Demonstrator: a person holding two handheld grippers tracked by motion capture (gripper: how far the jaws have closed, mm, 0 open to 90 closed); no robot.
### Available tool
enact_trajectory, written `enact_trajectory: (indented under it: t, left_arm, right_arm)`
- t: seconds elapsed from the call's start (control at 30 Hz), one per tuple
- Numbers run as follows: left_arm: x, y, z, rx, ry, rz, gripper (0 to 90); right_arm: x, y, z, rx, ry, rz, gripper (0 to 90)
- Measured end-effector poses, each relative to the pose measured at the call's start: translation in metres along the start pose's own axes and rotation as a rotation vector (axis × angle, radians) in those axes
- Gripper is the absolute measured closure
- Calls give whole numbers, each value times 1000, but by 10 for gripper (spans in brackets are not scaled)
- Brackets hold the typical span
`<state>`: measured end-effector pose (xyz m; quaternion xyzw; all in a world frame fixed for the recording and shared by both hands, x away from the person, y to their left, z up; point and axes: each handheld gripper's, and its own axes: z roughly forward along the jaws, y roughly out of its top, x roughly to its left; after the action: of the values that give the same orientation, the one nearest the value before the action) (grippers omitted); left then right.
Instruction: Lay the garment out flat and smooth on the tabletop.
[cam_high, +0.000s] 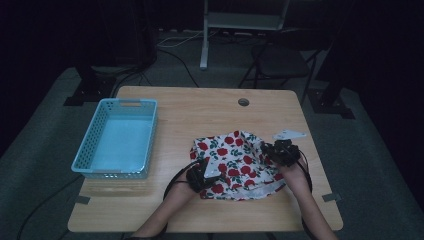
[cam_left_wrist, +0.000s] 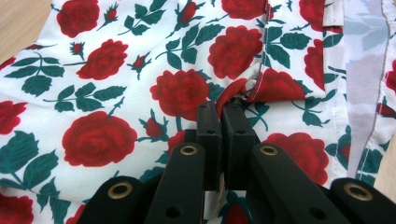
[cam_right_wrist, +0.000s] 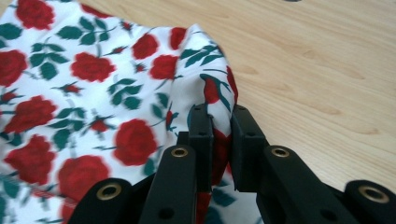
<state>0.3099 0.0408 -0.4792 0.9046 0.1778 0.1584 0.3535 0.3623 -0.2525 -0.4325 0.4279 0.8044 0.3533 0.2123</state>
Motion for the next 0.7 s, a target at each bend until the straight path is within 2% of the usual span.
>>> enact_trajectory:
  t: [0.23, 0.43, 0.5, 0.7]
  left_arm:
    - [-5, -14, -17, 10, -13, 9, 877]
    - [-9, -23, -28, 22, -7, 29, 876]
    - [-9, -26, -30, 11, -11, 32, 875]
    - [-7, -32, -31, -25, -23, -1, 869]
  right_arm:
    - [-12, 4, -3, -8, -15, 27, 806]
    - [-25, 7, -1, 9, -32, 54, 807]
    - [-29, 7, 0, 16, -38, 65, 806]
    - [-47, 1, 11, 50, -42, 110, 805]
